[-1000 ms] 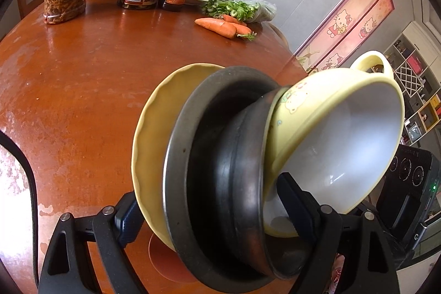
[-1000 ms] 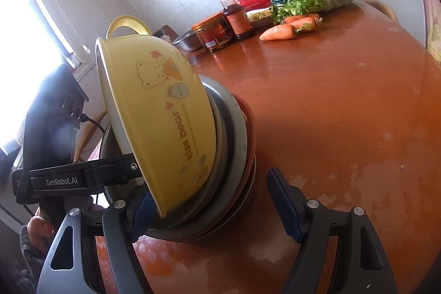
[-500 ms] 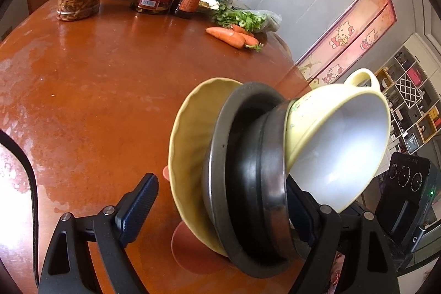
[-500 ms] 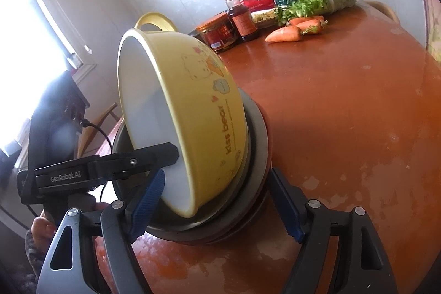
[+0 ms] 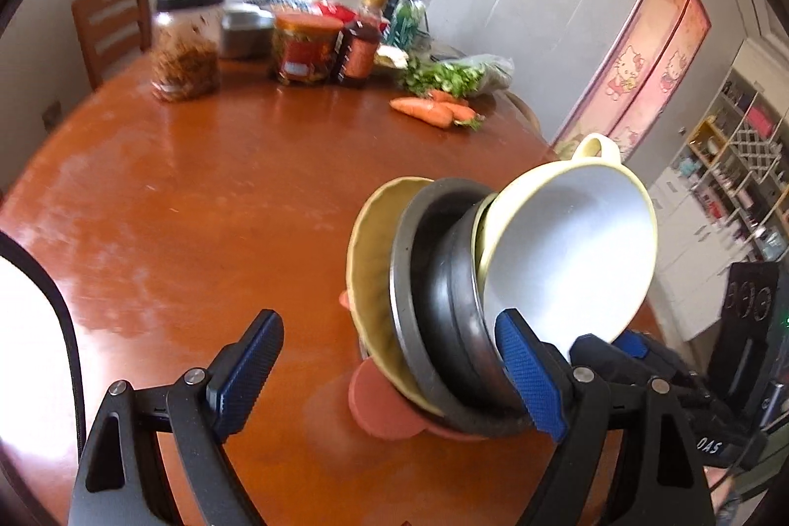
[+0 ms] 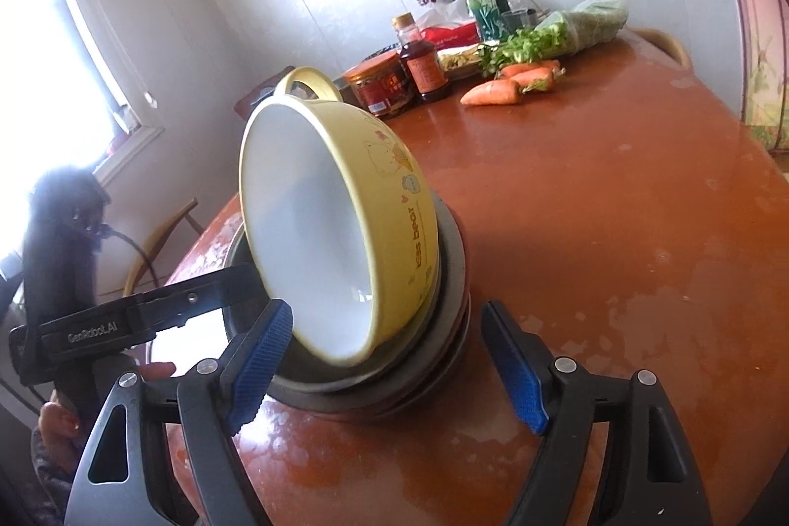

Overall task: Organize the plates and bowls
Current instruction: 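Lower the combined stack onto the table and open the left gripper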

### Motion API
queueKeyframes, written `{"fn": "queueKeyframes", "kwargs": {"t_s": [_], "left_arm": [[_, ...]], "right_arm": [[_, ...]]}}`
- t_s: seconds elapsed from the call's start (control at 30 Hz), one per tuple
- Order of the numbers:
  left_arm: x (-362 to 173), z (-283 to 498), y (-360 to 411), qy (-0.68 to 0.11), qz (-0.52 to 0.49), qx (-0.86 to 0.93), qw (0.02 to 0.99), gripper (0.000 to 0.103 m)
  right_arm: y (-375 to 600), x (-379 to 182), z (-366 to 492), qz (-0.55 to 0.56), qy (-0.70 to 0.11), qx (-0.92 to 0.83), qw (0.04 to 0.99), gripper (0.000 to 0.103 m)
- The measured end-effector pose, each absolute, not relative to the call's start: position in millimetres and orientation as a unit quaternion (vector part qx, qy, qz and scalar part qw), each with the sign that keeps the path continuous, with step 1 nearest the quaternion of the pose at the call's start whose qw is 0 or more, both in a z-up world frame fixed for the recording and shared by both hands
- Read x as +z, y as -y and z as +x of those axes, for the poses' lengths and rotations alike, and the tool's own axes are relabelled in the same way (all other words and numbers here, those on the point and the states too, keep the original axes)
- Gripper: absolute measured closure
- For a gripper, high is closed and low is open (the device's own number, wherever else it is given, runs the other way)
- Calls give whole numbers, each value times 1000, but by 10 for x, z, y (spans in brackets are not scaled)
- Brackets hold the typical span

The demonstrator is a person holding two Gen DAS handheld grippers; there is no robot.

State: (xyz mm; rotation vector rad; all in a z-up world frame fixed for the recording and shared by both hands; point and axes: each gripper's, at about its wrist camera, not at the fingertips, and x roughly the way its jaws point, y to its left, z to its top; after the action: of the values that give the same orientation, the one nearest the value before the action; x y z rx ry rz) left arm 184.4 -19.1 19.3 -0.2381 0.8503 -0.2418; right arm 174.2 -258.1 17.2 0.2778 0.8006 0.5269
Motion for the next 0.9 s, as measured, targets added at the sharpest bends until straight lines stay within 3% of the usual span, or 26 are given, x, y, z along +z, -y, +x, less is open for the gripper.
{"fn": "queueKeyframes", "kwargs": {"t_s": [0.43,0.9], "left_arm": [[155,1210,296,-379,-81,-66,919,15],[-89,766,482,-399,-61,-40,914,15]], "right_arm": [[2676,201,1225,89,-347,200,912,21],[2613,84,779,55,-340,194,919,21]]}}
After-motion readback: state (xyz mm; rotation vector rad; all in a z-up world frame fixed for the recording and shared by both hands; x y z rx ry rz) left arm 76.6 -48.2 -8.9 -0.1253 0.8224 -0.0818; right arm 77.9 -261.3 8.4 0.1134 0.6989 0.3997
